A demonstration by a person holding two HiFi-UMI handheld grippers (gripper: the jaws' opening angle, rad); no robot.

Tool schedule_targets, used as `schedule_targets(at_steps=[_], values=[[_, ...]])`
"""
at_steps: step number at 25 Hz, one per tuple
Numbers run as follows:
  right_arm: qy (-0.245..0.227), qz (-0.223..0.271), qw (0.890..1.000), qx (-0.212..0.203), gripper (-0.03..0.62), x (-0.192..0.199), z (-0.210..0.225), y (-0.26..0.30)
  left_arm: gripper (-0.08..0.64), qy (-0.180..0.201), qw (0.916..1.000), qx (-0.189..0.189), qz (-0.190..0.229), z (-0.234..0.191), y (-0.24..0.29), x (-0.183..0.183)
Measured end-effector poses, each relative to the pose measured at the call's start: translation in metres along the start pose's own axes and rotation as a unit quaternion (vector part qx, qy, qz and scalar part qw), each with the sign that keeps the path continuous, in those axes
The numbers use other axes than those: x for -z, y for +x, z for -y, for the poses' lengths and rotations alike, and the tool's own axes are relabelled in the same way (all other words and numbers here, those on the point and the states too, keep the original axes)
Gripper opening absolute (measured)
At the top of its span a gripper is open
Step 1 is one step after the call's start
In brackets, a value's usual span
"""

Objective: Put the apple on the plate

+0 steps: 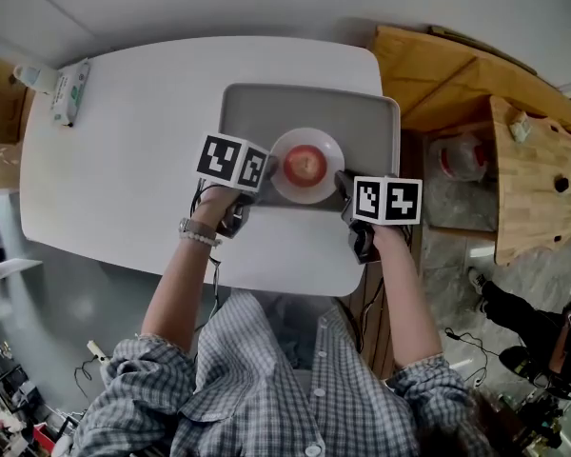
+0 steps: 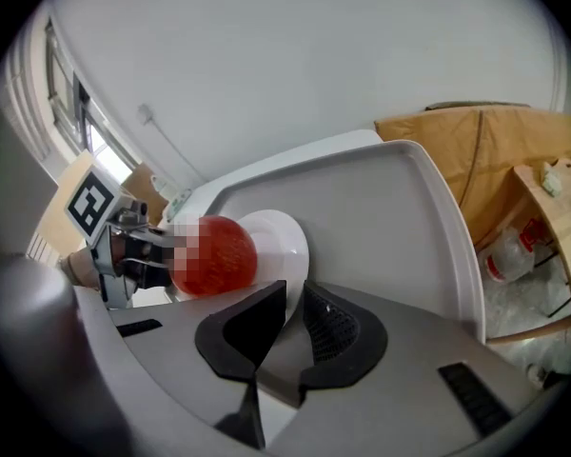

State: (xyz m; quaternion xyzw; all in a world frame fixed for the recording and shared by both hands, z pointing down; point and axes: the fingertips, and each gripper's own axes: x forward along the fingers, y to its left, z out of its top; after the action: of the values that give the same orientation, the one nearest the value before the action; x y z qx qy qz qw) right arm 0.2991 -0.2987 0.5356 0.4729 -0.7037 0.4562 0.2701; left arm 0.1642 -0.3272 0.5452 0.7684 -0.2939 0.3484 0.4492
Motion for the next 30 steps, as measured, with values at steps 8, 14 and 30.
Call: schedule_targets(at_steps=[8,14,30], values=[[-0.035,0.020,0.999,0.027,0.044,-0.003,-0.002,-0.001,0.061,0.024,0.9995,-0.013,0.016,-0.003,-0.003,-0.001],[-0.012,0.046,0.999,0.019,0.046,-0.006,-0.002,-0.004,0.110,0.017,0.9995,0.014,0.020,0.002,-0.003,0.003],[-0.009,0.147,0.988,0.038,0.042,-0.011,-0.026,-0.051,0.015,0.084,0.9937,0.022,0.070,0.021,-0.059,0.012]])
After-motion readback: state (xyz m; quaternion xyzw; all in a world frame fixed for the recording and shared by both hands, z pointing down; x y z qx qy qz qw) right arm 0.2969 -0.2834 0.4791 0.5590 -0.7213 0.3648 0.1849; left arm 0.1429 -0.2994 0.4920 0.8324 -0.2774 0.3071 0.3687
